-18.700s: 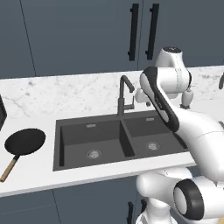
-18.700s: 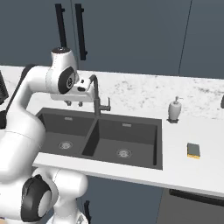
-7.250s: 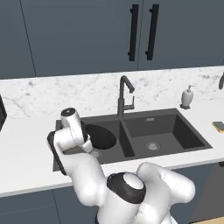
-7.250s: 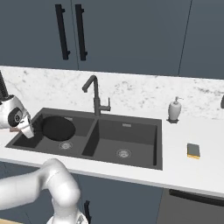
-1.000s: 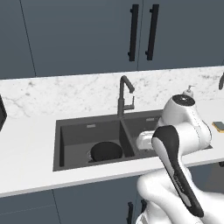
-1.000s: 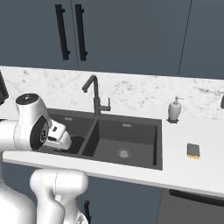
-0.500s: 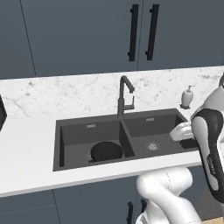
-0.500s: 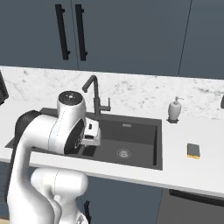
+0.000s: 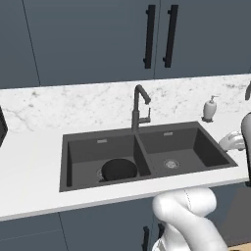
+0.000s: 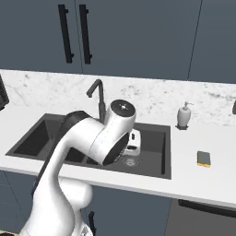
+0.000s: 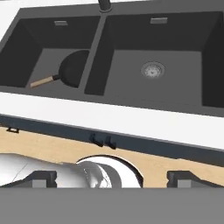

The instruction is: Pick the pan and sponge and place them into the sink. Then turn on the water.

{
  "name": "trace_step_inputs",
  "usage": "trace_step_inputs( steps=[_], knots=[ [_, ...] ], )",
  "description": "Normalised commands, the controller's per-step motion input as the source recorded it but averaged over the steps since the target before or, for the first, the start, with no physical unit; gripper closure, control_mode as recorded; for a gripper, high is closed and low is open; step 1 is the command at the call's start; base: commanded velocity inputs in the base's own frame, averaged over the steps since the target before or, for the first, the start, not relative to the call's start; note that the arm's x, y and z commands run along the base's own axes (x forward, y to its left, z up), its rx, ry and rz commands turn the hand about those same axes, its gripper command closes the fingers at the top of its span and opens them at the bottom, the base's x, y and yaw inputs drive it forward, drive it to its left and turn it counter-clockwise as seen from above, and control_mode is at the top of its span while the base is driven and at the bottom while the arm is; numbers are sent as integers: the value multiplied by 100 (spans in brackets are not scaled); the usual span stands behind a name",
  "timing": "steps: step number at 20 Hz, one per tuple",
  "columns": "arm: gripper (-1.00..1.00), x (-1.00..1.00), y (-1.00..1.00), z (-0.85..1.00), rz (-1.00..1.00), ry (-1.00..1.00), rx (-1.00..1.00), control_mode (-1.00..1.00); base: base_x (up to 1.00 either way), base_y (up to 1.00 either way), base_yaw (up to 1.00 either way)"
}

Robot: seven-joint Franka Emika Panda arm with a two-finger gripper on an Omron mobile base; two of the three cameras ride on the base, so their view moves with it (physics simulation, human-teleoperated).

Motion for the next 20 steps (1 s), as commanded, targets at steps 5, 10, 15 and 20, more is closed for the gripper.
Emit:
trace_step_inputs(
  steps=[5,10,15,20],
  knots=[
    [-100,49,-70,0,0,0,2,-100,0,0,0],
    [-100,46,-73,-5,0,2,0,-100,0,0,0],
    [-100,52,-63,-12,0,5,0,-100,0,0,0],
    [-100,54,-63,-23,0,1,0,-100,0,0,0]
  ],
)
